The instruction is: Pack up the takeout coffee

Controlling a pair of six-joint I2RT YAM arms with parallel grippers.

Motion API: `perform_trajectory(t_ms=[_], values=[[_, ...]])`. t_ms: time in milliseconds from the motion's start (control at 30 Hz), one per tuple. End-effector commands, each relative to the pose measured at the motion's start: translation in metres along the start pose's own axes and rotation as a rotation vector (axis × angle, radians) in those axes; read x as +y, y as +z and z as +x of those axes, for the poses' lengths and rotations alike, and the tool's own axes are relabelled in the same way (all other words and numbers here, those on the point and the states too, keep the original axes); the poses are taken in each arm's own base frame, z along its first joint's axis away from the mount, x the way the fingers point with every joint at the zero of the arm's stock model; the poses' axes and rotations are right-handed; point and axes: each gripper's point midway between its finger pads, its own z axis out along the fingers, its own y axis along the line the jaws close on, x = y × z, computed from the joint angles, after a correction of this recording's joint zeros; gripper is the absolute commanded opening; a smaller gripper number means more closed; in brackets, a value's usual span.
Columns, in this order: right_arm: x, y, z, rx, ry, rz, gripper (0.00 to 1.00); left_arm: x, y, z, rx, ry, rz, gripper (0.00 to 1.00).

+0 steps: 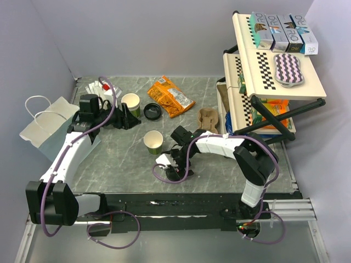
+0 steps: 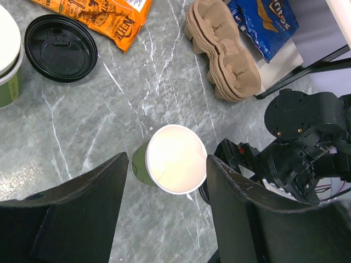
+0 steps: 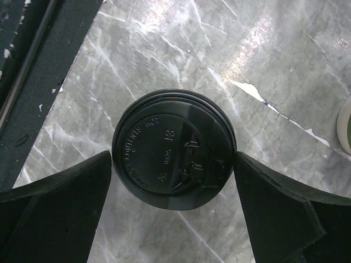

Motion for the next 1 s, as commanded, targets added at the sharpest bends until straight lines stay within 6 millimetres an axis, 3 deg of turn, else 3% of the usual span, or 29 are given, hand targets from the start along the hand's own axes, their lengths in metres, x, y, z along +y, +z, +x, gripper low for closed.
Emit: perform_trajectory(t_ms=[0,267,367,600,767,900,967], values=[[-0.013,-0.001,-0.007,0.004,-0.065,0.026,0.95,-0.001,-0.002,-0.008,-0.041,0.014,0.000,0.65],[-0.019,-0.001,-0.008,0.017,-0.071,0.050,0.88,0.000,-0.002,-0.006,-0.038,0.013,-0.002,0.65],[-0.020,-0.011,-0.015,0.008,-0.070,0.064,0.86,-0.001,-0.003,-0.006,-0.037,0.018,0.001,0.65],[-0.009,-0.066,-0.050,-0.049,-0.084,0.124,0.84,0.000,-0.001,-0.002,-0.029,0.012,0.009,0.65],[-0.019,-0.115,-0.086,-0.099,-0.120,0.210,0.84,0.003,0.001,-0.002,-0.039,0.003,-0.001,0.65],[-0.050,-0.146,-0.117,-0.141,-0.134,0.325,0.84,0.007,0.002,0.001,-0.044,-0.004,-0.022,0.65],[-0.070,-0.146,-0.121,-0.148,-0.108,0.357,0.84,0.008,0.001,0.003,-0.043,-0.006,-0.027,0.65]])
